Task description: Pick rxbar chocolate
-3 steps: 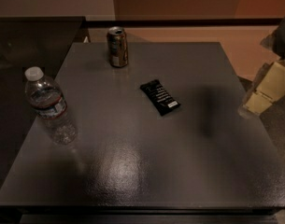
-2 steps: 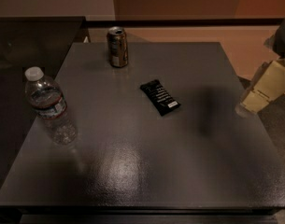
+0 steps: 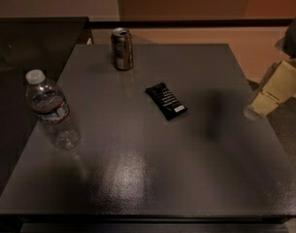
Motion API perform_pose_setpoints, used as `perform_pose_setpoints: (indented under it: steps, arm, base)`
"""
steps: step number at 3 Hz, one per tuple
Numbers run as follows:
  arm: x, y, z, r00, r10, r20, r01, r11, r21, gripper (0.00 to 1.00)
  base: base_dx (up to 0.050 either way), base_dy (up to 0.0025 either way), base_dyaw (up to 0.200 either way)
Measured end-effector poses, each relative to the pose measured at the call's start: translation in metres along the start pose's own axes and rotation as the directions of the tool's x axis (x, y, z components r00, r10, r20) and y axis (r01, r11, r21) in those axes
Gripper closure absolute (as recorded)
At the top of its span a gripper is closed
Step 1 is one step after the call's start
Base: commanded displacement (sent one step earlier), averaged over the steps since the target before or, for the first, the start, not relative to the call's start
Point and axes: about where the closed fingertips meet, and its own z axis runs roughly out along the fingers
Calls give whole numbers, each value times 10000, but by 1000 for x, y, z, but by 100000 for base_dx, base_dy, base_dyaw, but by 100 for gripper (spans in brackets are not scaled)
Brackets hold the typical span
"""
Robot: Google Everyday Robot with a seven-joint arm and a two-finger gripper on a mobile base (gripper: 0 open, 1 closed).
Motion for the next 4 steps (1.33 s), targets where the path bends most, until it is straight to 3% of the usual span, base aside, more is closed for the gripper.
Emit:
perform_pose_setpoints:
  steps: [2, 3, 4]
  arm:
    - [-1, -1, -2, 9933, 1140, 214, -1145, 9931, 238, 0]
    - [1, 0, -4, 9808, 1853, 608, -1902, 9778, 875, 0]
    - [5, -4, -2, 9395, 3048, 1564, -3226, 9408, 1044, 0]
  base:
    - [0, 0, 0]
    - [0, 0, 0]
    - [0, 0, 0]
